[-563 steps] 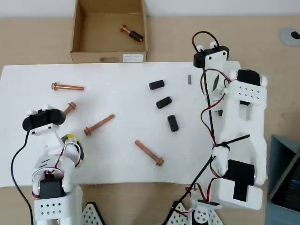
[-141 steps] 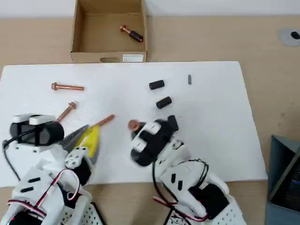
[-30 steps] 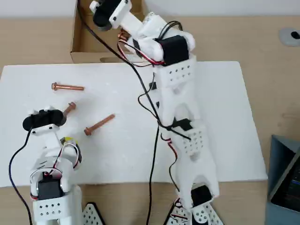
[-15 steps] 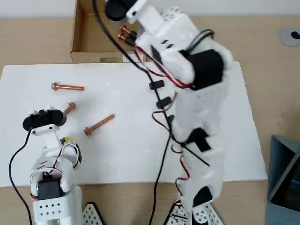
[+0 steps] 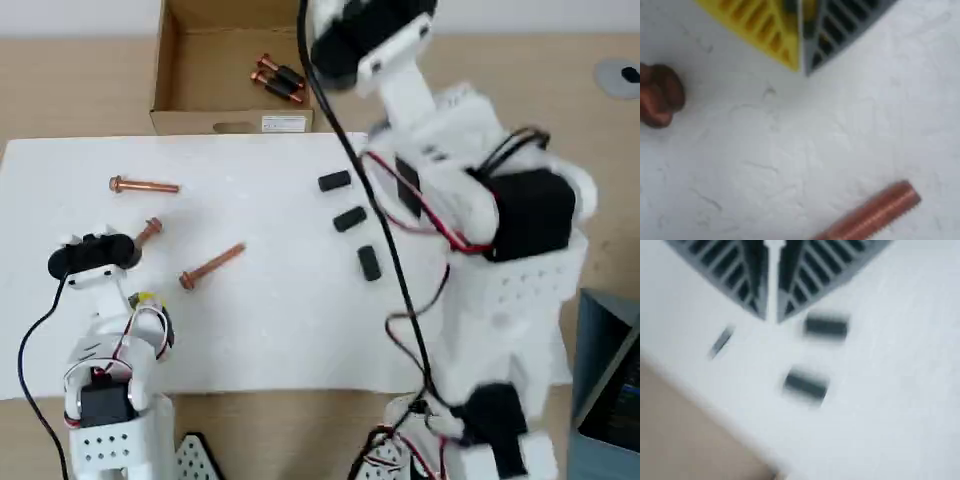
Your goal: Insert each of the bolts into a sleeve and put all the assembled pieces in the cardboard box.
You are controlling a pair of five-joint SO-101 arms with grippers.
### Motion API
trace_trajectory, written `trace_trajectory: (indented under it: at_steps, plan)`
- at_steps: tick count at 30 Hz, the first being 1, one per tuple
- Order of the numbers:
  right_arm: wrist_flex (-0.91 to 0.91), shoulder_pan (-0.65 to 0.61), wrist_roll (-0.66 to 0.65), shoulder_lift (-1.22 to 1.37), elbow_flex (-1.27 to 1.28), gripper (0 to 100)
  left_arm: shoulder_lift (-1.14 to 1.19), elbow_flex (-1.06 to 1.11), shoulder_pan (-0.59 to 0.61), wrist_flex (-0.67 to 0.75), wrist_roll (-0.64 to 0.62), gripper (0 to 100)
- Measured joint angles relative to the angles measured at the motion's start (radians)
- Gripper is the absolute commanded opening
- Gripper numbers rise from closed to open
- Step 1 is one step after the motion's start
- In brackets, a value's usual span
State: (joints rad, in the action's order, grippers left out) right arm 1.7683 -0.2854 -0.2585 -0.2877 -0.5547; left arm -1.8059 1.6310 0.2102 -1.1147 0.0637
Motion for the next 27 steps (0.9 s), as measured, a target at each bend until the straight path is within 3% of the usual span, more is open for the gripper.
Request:
trace_trajectory:
  at_steps: [14,27]
  plan:
    - [-0.170,0.020,0.000,-0.287,0.825,0.9,0.000,0.000,0.000,0.000,0.000,0]
    - [-0.393,0.057,-0.017,-0.252,1.160,2.9,0.000,0.000,0.000,0.000,0.000,0]
